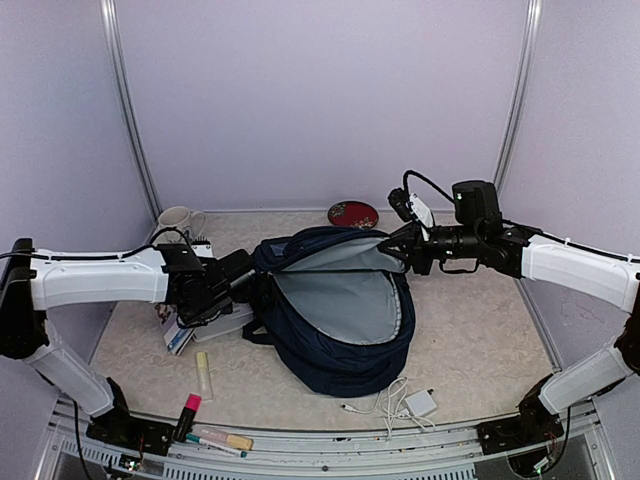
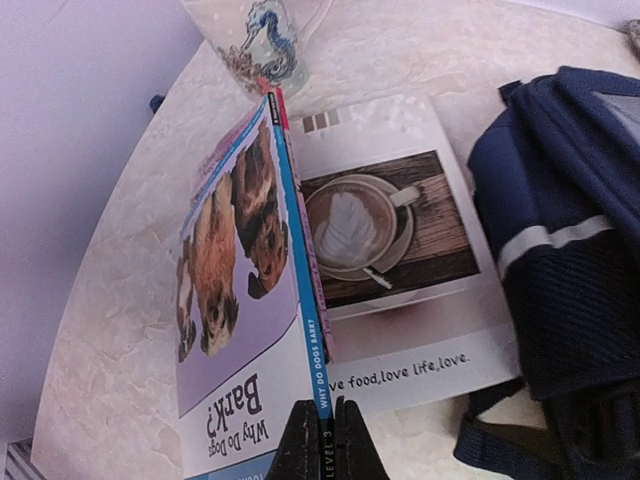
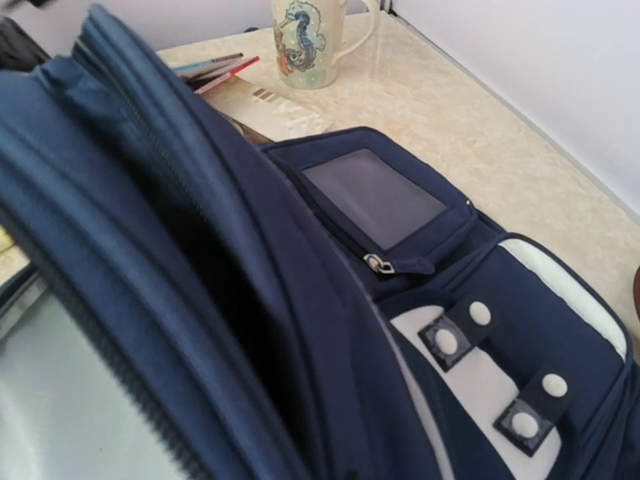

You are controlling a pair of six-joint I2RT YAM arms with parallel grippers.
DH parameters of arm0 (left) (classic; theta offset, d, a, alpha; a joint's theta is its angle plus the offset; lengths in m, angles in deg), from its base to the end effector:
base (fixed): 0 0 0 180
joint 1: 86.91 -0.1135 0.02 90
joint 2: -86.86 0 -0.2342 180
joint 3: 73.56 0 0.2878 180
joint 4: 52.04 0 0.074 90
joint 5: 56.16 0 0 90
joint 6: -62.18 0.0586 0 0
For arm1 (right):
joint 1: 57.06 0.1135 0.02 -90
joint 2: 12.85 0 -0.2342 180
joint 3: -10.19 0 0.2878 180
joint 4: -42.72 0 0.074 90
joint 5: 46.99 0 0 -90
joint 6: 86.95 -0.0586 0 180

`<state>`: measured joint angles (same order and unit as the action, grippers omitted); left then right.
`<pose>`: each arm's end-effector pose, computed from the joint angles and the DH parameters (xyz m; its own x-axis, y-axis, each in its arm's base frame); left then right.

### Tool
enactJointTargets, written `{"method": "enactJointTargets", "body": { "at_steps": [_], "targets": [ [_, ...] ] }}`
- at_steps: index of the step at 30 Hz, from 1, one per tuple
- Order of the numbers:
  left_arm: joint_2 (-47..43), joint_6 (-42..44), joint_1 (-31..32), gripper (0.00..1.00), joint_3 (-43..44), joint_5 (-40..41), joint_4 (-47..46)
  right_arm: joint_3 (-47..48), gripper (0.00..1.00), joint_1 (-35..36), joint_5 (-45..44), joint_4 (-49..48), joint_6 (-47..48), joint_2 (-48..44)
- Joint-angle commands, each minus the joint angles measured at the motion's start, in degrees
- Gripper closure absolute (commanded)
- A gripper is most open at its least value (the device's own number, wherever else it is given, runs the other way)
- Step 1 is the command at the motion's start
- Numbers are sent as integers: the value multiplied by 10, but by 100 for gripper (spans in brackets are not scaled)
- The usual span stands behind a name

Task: Pack the student bag
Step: Pick up the book at the corner of the board, then place the book in the second largest pocket of the bag.

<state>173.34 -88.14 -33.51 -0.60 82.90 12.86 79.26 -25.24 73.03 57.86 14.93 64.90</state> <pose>0.2192 -0.2209 0.1699 -0.6677 -0.0558 -0.7423 -0.2917 0.9370 0.1920 0.2980 0.2194 0.2486 -0.1618 -0.3102 -0.9368 -0.8980 0.4400 0.0094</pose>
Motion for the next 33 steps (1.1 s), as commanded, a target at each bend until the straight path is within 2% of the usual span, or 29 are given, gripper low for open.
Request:
{"method": "enactJointTargets", "body": {
  "at_steps": [1, 2, 4, 8, 13, 15, 17, 19, 25, 33],
  "targets": [
    [-17, -99, 58, 100, 83, 63, 178, 24, 100, -5, 8, -31, -31, -3],
    [-20, -97, 80, 100, 101, 77, 196, 28, 100, -6, 5, -27, -34, 2],
    [-28, -12, 154, 100, 131, 100, 166, 35, 100, -7, 0, -25, -42, 11],
    [-37, 92, 266, 100, 186, 137, 123, 46, 100, -8, -1, -26, -61, 24],
    [-61, 154, 333, 100, 226, 144, 97, 49, 100, -9, -10, -31, -76, 26],
    [-86, 231, 368, 100, 216, 129, 30, 51, 100, -10, -14, -30, -79, 27],
    [-128, 348, 417, 100, 175, 106, -75, 53, 100, -13, -20, -30, -84, 28],
    [-163, 397, 449, 100, 153, 73, -149, 62, 100, -16, -23, -24, -89, 32],
    [-248, 480, 463, 100, 97, -71, -295, 68, 100, -16, -7, -27, -104, 38],
    [-167, 504, 463, 100, 173, -137, -202, 75, 100, -16, -7, -27, -98, 34]
  ]
}}
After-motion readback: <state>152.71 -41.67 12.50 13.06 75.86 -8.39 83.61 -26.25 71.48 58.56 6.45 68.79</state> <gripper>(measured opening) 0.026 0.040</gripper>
